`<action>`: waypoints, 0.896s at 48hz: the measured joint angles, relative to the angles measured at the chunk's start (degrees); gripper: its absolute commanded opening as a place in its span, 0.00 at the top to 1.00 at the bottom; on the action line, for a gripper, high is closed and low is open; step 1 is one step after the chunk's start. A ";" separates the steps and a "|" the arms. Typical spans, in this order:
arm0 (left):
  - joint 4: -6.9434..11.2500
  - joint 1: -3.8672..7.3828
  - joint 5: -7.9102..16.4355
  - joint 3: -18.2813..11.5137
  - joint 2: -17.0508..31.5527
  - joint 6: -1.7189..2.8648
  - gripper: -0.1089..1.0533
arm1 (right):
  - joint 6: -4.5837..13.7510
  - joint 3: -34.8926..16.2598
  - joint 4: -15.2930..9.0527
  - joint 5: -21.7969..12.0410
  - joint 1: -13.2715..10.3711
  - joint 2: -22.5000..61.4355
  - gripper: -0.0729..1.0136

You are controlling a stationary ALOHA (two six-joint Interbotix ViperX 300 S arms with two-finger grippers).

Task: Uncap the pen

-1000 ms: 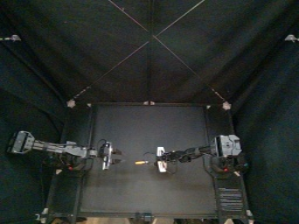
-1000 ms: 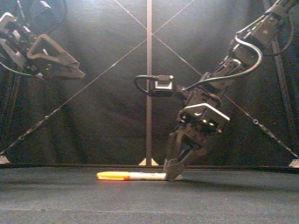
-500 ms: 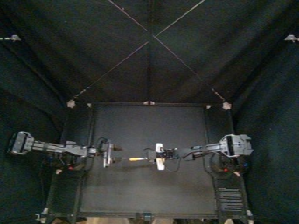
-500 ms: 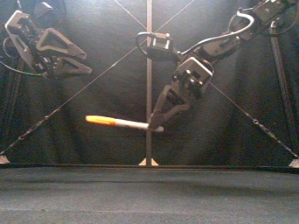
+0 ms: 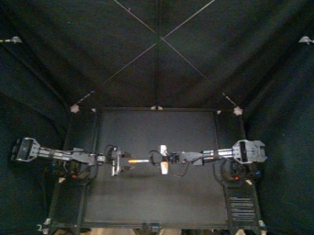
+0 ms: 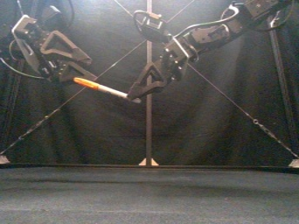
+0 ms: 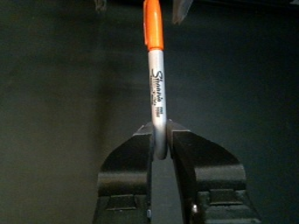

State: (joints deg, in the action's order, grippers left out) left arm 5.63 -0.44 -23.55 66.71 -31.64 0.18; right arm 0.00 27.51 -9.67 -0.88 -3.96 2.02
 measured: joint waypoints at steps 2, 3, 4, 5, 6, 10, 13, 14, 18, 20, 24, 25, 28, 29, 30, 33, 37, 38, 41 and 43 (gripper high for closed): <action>-0.09 0.00 -0.09 -0.26 0.97 0.00 0.12 | 0.00 0.00 0.00 0.18 0.00 -0.09 0.48; 0.00 0.09 0.00 -0.44 1.32 0.00 0.12 | 0.00 0.00 0.00 0.26 -0.09 -0.09 0.48; 0.00 0.09 -0.09 -0.53 1.67 0.00 0.12 | 0.00 -0.09 0.00 0.35 -0.09 -0.18 0.48; 0.00 0.09 0.00 -0.53 1.93 0.00 0.12 | -0.09 0.00 -0.09 0.44 -0.09 -0.26 0.48; 0.09 0.09 -0.09 -0.62 2.20 0.00 0.12 | -0.09 0.00 0.00 0.53 0.00 -0.35 0.48; 0.70 0.35 -0.09 -0.70 2.72 0.00 0.14 | -0.09 -0.09 -0.26 0.70 -0.09 -0.97 0.48; 1.58 0.70 0.00 -0.62 2.81 0.00 0.14 | -0.18 0.00 -0.35 0.88 -0.09 -1.32 0.48; 1.85 0.88 0.00 -0.70 2.81 0.00 0.14 | -0.09 0.00 -0.53 0.97 -0.09 -1.41 0.48; 2.90 1.32 -0.09 -0.62 2.81 0.00 0.14 | -0.09 0.18 -0.62 1.05 0.00 -1.85 0.48; 3.34 1.67 -0.09 -0.62 2.81 -0.09 0.14 | 0.00 0.35 -0.62 1.05 -0.09 -2.02 0.48; 3.69 2.02 -0.09 -0.62 2.72 -0.18 0.14 | 0.00 0.79 -0.62 1.14 -0.09 -2.37 0.48; 3.69 2.02 0.00 -0.62 2.72 -0.18 0.14 | 0.00 0.88 -0.62 1.14 -0.09 -2.46 0.48; 3.69 2.02 0.00 -0.62 2.55 -0.09 0.14 | 0.09 1.14 -0.62 1.14 -0.09 -2.64 0.48; 3.78 2.11 0.00 -0.62 2.46 -0.18 0.14 | 0.09 1.23 -0.62 1.23 0.00 -2.64 0.48; 3.78 2.11 0.00 -0.70 2.46 -0.09 0.14 | 0.00 1.32 -0.62 1.14 -0.09 -2.64 0.48; 3.78 2.20 0.00 -0.62 2.29 -0.09 0.14 | 0.09 1.49 -0.62 1.14 -0.09 -2.64 0.48; 3.78 2.29 -0.09 -0.62 2.29 -0.09 0.15 | 0.09 1.58 -0.62 1.23 -0.09 -2.64 0.48; 3.78 2.29 0.00 -0.62 2.29 -0.09 0.16 | 0.09 1.49 -0.62 1.23 -0.09 -2.64 0.48; 3.87 2.29 0.00 -0.62 2.29 -0.09 0.18 | 0.18 1.58 -0.62 1.23 -0.09 -2.64 0.48; 4.04 2.37 -0.09 -0.70 2.29 -0.09 0.20 | 0.18 1.58 -0.62 1.23 -0.09 -2.64 0.48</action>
State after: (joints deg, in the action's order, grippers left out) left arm 9.67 1.93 -23.64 66.01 -29.36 0.09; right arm 0.18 29.09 -10.28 0.35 -4.04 -0.62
